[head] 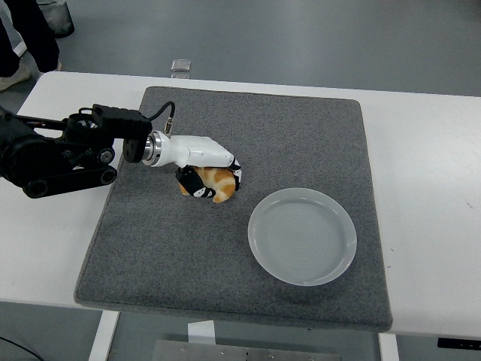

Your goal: Place the bread on the plate

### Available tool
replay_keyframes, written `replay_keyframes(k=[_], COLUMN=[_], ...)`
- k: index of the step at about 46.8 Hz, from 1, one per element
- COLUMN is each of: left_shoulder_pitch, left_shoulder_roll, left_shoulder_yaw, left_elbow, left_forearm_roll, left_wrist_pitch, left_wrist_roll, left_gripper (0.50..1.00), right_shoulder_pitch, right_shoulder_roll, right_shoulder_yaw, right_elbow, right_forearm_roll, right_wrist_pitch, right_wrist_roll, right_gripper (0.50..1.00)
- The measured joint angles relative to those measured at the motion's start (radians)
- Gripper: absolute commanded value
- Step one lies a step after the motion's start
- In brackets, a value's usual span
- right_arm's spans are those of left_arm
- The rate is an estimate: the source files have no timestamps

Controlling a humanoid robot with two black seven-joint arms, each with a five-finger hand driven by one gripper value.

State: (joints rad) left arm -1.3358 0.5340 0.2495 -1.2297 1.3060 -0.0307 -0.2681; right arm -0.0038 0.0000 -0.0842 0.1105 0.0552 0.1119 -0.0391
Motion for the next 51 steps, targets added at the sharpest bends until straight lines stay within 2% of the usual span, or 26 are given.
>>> replay_keyframes(k=[21,36,44,51], left_shoulder_pitch=[-0.195,-0.295,-0.295,-0.282], left_shoulder_roll=[0.018,0.016,-0.02,-0.104], left_shoulder_yaw=[-0.113,-0.273,-0.277,-0.276], left_elbow=[-0.002,-0.002,-0.011,-0.013], left_forearm_roll=[-0.01,-0.017,-0.014,-0.001], left_wrist_pitch=[-0.022,-0.105,-0.093,-0.063], left_wrist_roll=[-0.005,-0.005,-0.027,-0.092], left_gripper=[0.5,0.5,0.5,0.5], right_shoulder_pitch=[0.001,0.001,0.001,0.001], right_shoulder_roll=[0.0,0.0,0.0,0.0], right_shoulder_yaw=[0.0,0.001,0.0,0.0], right_elbow=[0.0,0.0,0.0,0.0], right_forearm_roll=[0.0,0.0,0.0,0.0], right_wrist_pitch=[0.0,0.0,0.0,0.0], right_wrist_roll=[0.0,0.0,0.0,0.0], right_gripper=[0.952,0.952,0.952,0.952])
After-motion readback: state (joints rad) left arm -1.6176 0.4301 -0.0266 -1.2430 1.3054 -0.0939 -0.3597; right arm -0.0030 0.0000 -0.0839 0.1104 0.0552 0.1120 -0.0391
